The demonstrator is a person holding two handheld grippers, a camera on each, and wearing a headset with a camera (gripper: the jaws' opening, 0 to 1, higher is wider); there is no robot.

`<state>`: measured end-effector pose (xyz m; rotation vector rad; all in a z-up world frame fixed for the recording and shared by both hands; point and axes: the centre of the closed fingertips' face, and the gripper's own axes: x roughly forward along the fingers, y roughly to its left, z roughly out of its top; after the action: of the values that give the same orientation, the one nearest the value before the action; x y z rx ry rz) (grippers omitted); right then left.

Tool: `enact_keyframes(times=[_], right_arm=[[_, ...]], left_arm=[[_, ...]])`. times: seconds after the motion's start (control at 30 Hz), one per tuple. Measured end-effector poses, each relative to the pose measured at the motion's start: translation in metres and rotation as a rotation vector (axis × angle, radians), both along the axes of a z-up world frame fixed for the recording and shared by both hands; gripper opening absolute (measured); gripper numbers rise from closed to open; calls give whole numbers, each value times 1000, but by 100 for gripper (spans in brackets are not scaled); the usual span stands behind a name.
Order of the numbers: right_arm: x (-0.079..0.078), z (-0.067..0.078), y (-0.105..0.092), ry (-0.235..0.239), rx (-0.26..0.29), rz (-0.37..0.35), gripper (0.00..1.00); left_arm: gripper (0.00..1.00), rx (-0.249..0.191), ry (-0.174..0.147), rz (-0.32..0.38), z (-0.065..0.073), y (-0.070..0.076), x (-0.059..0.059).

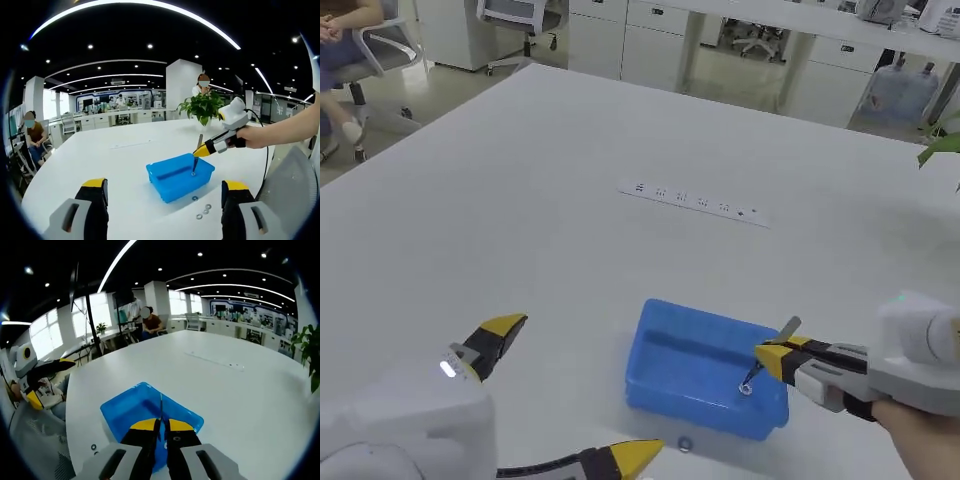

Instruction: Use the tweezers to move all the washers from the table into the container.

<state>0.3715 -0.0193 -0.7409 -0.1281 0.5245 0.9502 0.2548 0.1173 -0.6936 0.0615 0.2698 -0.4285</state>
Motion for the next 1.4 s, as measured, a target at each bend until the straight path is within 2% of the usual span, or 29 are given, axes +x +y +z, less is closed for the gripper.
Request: enact_keyframes(times=[0.17, 0.27, 0.4, 0.53, 0.67, 0.87, 0.9, 1.0, 1.23, 1.4], right_arm=[[-14, 22, 5, -21, 71, 20, 3], [-32, 36, 14, -21, 116, 46, 3], [-53, 40, 24, -9, 137, 91, 2], [-70, 36, 33, 5, 134, 138, 2], [-84, 24, 39, 32, 120, 186, 2], [-100, -4, 40, 103, 81, 220, 2], [-104, -10, 40, 126, 76, 227, 2], [-107, -19, 38, 149, 63, 226, 2], [-113, -25, 38, 172, 51, 242, 3], [-115, -28, 40, 154, 20, 265, 3]], left_arm=[[95, -5, 3, 15, 0, 3, 0], [96, -20, 5, 15, 0, 2, 0], [95, -16, 3, 15, 0, 2, 0], [94, -30, 11, 20, -1, 4, 0], [93, -36, 24, 30, -3, 6, 0], [94, -47, 14, 19, 0, 3, 0], [94, -47, 14, 18, -1, 3, 0], [94, -39, 22, 18, -3, 4, 0], [93, -45, 22, 14, -2, 3, 0], [93, -43, 26, 11, -3, 3, 0]])
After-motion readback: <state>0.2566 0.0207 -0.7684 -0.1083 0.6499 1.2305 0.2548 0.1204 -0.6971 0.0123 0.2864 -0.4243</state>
